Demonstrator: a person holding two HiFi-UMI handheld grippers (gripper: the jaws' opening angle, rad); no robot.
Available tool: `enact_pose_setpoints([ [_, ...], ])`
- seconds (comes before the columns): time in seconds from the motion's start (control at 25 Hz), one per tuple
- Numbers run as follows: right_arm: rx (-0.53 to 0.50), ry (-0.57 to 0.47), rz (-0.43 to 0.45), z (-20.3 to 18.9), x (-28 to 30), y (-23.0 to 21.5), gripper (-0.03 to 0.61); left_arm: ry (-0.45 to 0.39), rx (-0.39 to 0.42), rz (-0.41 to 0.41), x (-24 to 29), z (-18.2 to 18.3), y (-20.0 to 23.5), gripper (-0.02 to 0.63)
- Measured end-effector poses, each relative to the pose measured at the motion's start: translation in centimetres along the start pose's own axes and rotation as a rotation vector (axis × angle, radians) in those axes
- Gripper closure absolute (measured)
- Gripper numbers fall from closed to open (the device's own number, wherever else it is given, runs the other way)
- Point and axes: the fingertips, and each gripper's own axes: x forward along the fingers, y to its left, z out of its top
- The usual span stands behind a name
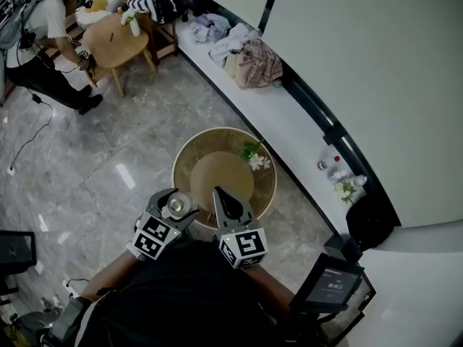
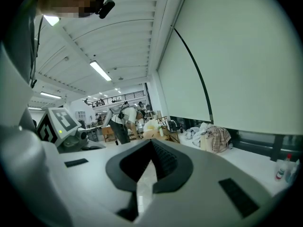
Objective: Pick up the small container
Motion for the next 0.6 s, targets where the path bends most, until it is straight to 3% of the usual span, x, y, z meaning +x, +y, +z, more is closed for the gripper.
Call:
enact_pose_setpoints([
  [0.6, 0.005, -0.005, -0.002, -0.07, 0.42, -0.58, 0.581, 0.006, -0.002, -0.006, 0.81, 0.04, 0.5, 0.281],
])
